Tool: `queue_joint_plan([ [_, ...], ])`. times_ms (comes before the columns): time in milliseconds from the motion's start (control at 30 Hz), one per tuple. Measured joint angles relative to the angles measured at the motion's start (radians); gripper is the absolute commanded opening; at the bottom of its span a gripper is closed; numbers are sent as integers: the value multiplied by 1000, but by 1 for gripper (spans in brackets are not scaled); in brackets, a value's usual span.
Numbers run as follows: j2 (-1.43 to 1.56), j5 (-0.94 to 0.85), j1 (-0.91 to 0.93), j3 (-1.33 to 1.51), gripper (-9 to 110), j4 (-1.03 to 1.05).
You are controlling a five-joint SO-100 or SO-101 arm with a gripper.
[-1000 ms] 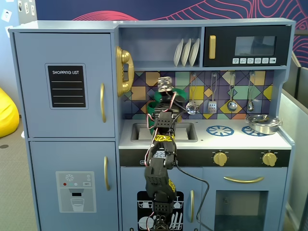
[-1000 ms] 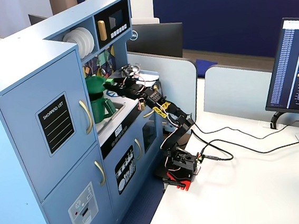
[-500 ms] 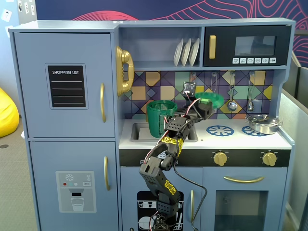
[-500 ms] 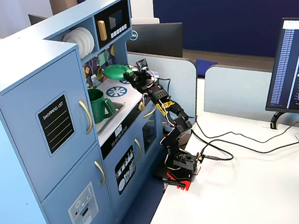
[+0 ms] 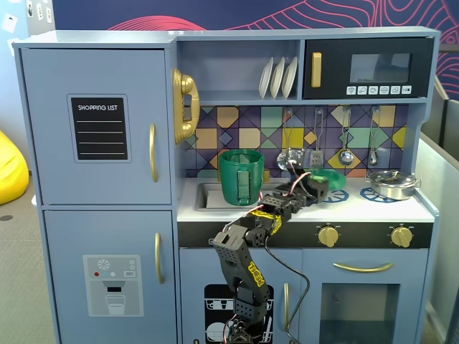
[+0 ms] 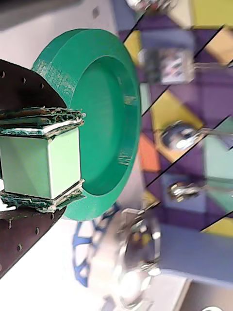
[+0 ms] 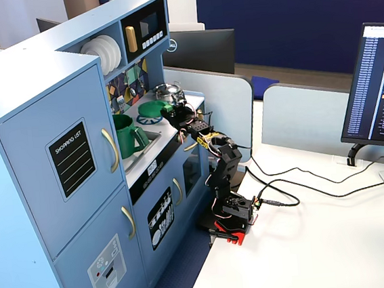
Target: Take off the lid from the green recipient and place it on the counter
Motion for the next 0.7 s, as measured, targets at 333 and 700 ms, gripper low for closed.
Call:
queue_joint_plan([
  [333,-46,-18,11,89,0,-63],
  [700,-46,-28,35,94,32,-41],
])
